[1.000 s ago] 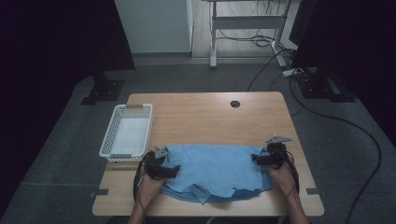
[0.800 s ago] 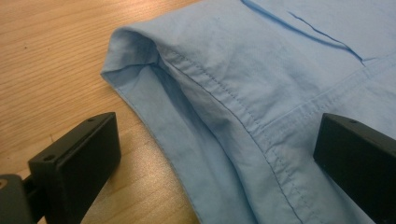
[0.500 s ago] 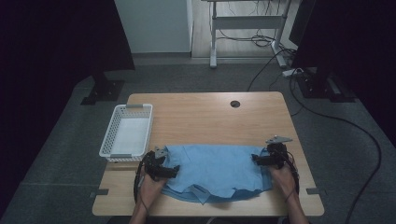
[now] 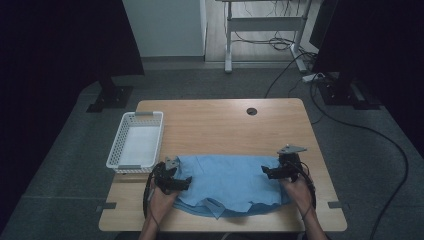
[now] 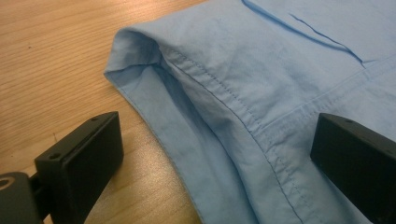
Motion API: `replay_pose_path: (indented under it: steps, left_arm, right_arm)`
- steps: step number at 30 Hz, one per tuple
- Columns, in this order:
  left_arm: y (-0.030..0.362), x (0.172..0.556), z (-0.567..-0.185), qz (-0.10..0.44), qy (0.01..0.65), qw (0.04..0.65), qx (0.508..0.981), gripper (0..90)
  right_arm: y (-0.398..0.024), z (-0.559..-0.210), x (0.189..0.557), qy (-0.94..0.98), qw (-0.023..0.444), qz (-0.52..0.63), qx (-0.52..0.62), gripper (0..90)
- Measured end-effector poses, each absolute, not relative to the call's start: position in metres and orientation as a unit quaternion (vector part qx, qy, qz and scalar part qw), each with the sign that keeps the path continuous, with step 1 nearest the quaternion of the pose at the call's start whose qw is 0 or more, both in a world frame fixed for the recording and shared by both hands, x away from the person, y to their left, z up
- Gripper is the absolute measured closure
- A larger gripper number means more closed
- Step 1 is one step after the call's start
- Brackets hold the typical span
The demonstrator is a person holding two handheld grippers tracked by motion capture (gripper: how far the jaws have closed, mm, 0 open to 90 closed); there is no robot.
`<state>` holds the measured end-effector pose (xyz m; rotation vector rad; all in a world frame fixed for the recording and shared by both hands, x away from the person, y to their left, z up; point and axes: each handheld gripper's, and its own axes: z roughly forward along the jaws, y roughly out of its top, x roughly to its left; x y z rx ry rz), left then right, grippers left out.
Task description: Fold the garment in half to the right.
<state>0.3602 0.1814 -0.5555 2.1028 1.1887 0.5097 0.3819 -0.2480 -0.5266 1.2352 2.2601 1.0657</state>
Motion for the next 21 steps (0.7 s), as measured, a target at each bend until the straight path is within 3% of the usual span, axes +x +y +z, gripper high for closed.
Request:
replay_pose_path:
  steps: [10,21]
  left_arm:
    - [0.181,0.36,-0.555,0.195,0.453,0.332,0.805,2.6]
    - [0.181,0.358,-0.555,0.197,0.455,0.333,0.802,4.2]
  right_arm:
    - [-0.207,-0.511,0.373,0.811,0.167,0.396,0.395,4.4]
    - [-0.165,-0.529,0.367,0.835,0.147,0.389,0.361,3.4]
